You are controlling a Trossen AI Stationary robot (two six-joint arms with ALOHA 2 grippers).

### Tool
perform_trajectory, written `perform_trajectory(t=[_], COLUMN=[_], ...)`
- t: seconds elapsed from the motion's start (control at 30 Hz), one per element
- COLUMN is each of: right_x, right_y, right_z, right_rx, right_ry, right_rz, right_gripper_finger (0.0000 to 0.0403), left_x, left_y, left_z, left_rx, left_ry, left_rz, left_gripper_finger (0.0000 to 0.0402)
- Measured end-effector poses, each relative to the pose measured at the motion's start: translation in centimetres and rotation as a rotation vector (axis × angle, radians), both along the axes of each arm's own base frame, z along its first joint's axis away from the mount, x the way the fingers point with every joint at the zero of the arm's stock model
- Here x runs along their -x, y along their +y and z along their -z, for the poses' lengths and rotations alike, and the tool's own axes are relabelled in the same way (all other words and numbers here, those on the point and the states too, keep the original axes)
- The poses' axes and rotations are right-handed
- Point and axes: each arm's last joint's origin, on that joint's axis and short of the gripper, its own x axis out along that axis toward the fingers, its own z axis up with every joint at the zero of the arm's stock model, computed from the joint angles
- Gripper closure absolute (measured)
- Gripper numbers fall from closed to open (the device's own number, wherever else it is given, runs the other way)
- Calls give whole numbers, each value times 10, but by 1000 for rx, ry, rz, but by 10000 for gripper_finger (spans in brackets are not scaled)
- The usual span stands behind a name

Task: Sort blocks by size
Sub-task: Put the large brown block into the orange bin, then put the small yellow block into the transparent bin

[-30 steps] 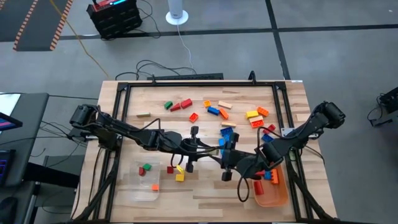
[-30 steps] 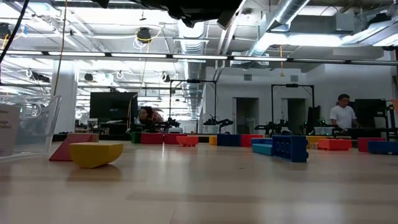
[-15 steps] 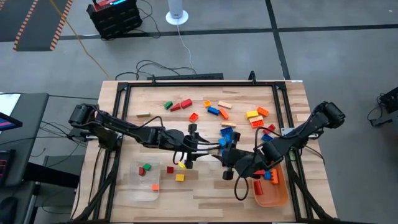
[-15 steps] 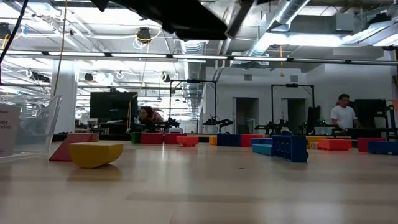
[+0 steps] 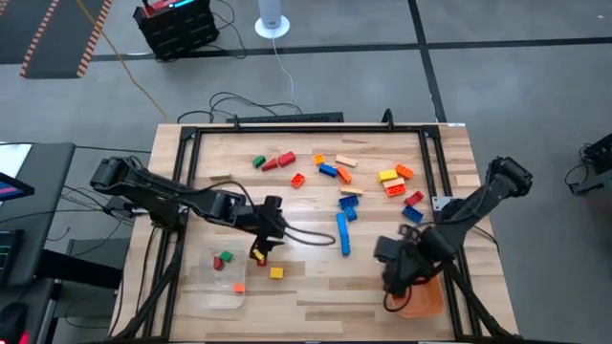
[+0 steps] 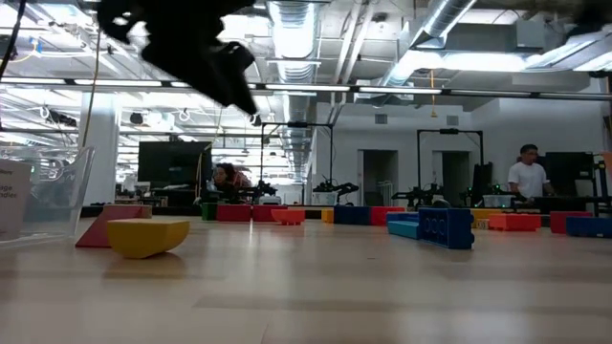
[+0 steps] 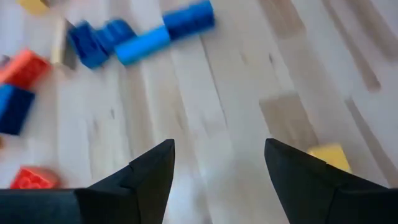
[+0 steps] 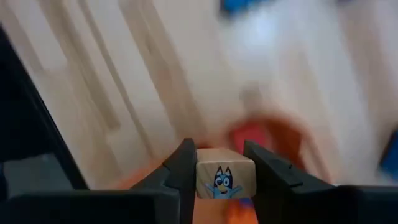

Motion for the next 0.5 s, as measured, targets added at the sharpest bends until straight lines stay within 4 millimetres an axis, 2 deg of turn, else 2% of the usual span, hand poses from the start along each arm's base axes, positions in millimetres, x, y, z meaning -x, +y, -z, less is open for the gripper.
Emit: perform_trajectory(t=[0.23, 0.33, 0.5], right_x=[15, 16, 13], right_y=[0, -1, -3], right_z=[23, 21, 8], right_rx=[37, 38, 51], right_ry=[98, 110, 92], right_rz=[150, 151, 134], right_gripper_finger=[240, 231, 222], left_x=[12, 15, 18], left_y=[-8, -12, -19], left_z=[21, 25, 25], left_rx=[-31, -23, -7], left_ry=[87, 99, 105], left_rz=[47, 63, 92], left_gripper_finger=[157, 157, 157])
